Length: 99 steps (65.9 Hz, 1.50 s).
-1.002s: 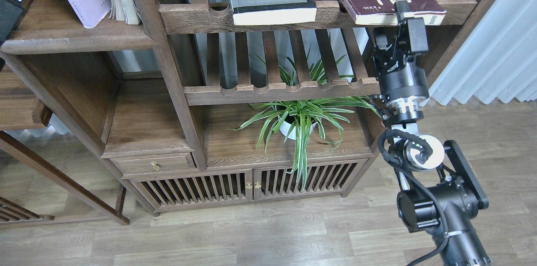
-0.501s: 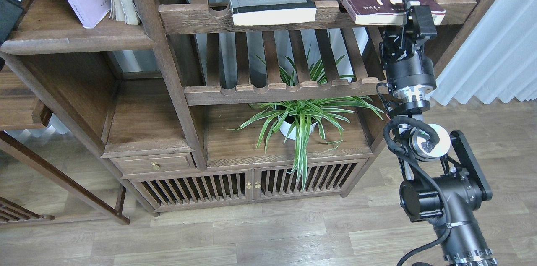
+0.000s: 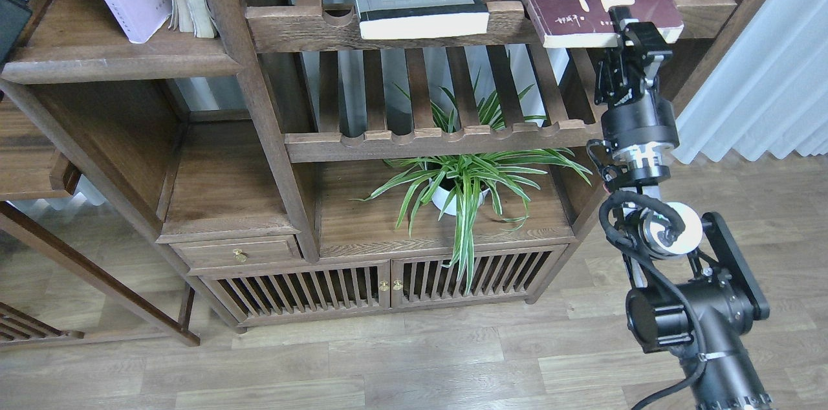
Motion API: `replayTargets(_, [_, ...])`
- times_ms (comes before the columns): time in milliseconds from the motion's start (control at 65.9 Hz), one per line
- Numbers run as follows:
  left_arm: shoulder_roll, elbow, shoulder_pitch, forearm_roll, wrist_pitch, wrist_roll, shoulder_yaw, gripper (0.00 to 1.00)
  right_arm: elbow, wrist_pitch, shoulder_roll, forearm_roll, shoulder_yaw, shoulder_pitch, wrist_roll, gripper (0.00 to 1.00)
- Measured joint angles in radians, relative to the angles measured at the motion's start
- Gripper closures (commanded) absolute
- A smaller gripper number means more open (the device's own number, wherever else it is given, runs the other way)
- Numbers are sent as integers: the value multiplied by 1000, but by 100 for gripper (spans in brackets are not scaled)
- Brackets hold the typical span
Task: Organize books on shelf
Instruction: 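Pull the dark red book down off the top shelf, then grasp the dark red book with the left gripper from the right gripper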
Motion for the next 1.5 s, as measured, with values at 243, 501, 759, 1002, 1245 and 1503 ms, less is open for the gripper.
replayTargets(243, [-14,47,11,0,0,-7,18,0,135,148,-63,116,69,-258,6,98])
replayTargets(501, [-71,56,45,0,0,3,82,0,152,164,-138,174,57,-510,-5,98])
replayTargets(759, [-156,45,120,8,0,9,225,0,152,164,-150,176,-32,-622,-9,98])
replayTargets(1002, [-339,45,236,-48,0,-6,305,1,144,163,-140,162,-222,-647,-29,97])
replayTargets(1245, [-510,9,317,-268,0,-10,437,1,111,163,-119,133,-356,-609,-106,97])
replayTargets(1503, [-528,-20,327,-416,0,-12,538,1,53,163,-83,105,-436,-596,-174,97])
